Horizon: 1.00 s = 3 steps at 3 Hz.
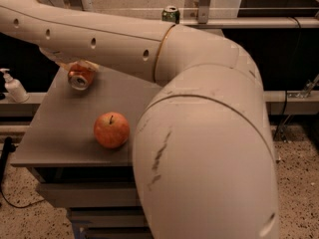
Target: Move coke can near green can
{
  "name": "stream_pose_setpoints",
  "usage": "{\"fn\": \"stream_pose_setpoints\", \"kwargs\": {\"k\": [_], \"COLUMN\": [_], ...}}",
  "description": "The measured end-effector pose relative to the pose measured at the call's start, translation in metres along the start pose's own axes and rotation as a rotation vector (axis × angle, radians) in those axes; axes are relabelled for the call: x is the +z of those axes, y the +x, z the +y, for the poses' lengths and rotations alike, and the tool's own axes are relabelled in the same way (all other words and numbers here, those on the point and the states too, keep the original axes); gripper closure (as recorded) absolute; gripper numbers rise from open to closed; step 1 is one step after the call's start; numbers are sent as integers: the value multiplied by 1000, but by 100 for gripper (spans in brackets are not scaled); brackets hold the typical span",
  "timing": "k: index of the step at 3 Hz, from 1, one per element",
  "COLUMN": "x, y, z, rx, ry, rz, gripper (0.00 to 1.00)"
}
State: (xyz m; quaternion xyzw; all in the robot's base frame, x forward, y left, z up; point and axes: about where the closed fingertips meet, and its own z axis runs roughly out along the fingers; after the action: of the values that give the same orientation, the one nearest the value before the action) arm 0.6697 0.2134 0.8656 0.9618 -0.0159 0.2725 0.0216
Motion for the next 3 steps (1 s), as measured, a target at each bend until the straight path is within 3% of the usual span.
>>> {"fn": "stream_pose_setpoints", "kwargs": {"k": [1,2,3], "x": [-29,-67,-71], "y": [7,19,21], "z": [-6,-2,-2], "rx": [46,120,127], "ry": [21,64,70], "rz": [33,42,44], "gripper": [100,100,100]}}
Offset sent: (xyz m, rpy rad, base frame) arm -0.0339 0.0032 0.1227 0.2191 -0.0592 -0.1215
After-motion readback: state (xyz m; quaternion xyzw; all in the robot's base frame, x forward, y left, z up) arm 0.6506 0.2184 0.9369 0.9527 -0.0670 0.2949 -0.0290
